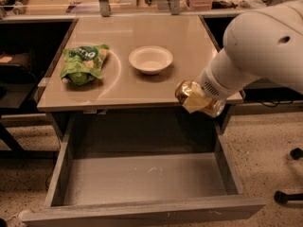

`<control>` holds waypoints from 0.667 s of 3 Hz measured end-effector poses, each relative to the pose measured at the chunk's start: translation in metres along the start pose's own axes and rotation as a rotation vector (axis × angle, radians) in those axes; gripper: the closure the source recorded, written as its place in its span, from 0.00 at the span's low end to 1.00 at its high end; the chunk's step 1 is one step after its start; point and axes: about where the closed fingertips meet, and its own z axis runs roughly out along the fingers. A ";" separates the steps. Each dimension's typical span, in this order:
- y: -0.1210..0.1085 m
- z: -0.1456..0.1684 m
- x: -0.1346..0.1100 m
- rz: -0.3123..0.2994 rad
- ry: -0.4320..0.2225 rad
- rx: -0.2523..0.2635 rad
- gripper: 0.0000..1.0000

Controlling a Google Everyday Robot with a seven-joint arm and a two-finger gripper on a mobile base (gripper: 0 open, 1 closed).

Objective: Pick orange can from top drawer and place on counter

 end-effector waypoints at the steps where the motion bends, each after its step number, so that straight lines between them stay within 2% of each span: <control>1: -0.049 0.006 -0.021 0.031 0.008 0.039 1.00; 2: -0.093 0.018 -0.039 0.065 0.008 0.048 1.00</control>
Offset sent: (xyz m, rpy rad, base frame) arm 0.1605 -0.0575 0.0366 0.0231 -0.0215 -0.1284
